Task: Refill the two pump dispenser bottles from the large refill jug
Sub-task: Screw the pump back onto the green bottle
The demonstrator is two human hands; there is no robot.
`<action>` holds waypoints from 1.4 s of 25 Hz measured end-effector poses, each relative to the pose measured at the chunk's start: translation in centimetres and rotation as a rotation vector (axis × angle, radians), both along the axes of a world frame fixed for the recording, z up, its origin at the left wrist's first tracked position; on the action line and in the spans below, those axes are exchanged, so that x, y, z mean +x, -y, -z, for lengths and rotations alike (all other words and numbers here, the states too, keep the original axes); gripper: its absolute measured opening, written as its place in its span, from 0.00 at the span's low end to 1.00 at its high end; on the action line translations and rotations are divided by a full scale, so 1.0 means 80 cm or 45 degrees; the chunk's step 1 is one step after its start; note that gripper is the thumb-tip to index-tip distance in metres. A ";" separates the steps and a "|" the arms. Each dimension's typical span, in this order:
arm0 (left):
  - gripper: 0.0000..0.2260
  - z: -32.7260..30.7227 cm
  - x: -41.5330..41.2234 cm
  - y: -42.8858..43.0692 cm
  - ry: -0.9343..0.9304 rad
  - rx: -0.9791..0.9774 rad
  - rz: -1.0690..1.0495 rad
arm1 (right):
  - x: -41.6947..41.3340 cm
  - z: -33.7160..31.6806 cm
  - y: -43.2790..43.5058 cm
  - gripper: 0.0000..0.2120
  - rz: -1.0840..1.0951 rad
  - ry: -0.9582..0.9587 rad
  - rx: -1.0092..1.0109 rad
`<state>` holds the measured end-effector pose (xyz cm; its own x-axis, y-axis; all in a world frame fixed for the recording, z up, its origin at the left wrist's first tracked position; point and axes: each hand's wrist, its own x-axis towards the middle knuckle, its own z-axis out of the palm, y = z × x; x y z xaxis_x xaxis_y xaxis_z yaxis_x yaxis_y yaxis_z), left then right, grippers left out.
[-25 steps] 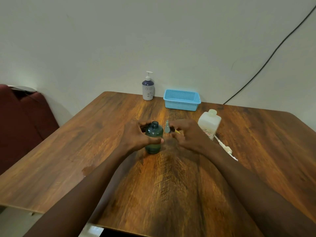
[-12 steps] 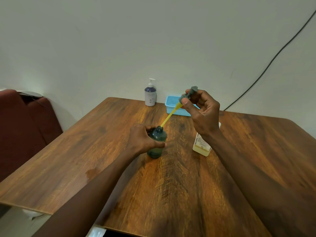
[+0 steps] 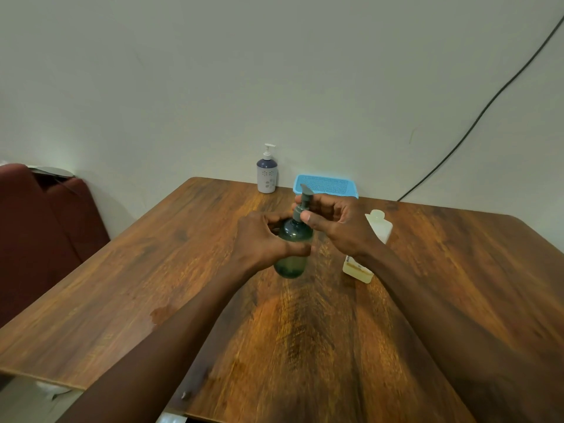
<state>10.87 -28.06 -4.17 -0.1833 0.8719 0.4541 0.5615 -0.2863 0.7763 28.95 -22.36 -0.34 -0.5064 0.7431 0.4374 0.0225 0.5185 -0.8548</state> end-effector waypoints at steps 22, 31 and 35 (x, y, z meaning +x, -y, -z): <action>0.31 -0.028 0.018 -0.002 -0.110 0.033 -0.008 | 0.008 -0.008 0.005 0.30 0.240 -0.016 -0.159; 0.34 -0.029 0.022 -0.007 -0.146 0.041 -0.030 | 0.006 -0.013 0.008 0.28 0.004 -0.117 -0.248; 0.29 -0.027 0.027 -0.004 -0.162 0.021 -0.007 | 0.005 -0.011 0.007 0.34 0.385 0.010 0.009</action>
